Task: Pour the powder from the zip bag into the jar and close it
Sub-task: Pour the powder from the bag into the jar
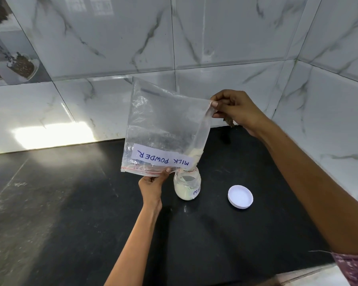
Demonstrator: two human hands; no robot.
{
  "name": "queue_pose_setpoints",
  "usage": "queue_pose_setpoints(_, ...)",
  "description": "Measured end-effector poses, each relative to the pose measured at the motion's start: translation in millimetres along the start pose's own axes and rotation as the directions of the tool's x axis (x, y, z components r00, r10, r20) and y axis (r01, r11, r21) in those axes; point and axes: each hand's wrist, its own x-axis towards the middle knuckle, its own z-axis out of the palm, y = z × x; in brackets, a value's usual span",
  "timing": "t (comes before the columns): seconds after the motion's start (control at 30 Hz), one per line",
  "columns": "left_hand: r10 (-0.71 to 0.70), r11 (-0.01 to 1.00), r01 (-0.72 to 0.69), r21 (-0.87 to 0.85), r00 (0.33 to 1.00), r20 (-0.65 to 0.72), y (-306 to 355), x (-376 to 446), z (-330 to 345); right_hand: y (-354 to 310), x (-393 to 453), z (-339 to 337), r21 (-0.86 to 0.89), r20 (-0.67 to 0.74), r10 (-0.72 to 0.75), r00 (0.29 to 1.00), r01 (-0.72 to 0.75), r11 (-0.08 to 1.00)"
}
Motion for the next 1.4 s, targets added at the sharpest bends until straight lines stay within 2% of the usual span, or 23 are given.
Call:
queue_pose_setpoints(0.1, 0.005, 1.0, -0.005, -0.006, 1.0, -0.002, -0.5, -2.8, -0.8, 12.7, -3.1, -4.5, 0.069, 0.013, 0.038, 0.999, -0.039, 0.997)
queue_pose_setpoints(0.23, 0.005, 1.0, -0.005, -0.006, 1.0, 0.012, -0.4, -4.8, -0.8, 26.0, -6.6, -8.3, 0.038, 0.015, 0.066, 0.998, -0.067, 0.997)
queue_pose_setpoints(0.4, -0.008, 1.0, 0.008, 0.018, 1.0, 0.011, 1.0, -3.8, 1.0, 18.2, -6.8, -5.7, -0.063, -0.127, -0.082, 0.988, 0.075, 0.995)
queue_pose_setpoints(0.53, -0.025, 0.998, 0.027, 0.05, 0.998, -0.049, 2.8, -1.0, 4.3, 5.1, -5.4, 1.2, -0.135, -0.115, -0.177, 0.977, 0.161, 0.978)
queue_pose_setpoints(0.63, -0.018, 0.997, 0.022, 0.068, 0.998, -0.068, 4.7, -1.7, 6.7, 2.7, -4.9, 4.0, -0.205, -0.107, -0.192, 0.976, 0.167, 0.964)
queue_pose_setpoints(1.03, -0.057, 0.996, 0.061, 0.072, 0.997, -0.061, 4.6, -4.8, 6.2, -5.6, -5.9, 7.0, -0.268, -0.102, -0.219, 0.97, 0.186, 0.945)
queue_pose_setpoints(1.4, -0.077, 0.995, 0.079, 0.064, 0.997, -0.031, 2.1, -5.2, 1.6, -1.6, -4.8, 3.9, -0.32, -0.179, -0.239, 0.954, 0.174, 0.931)
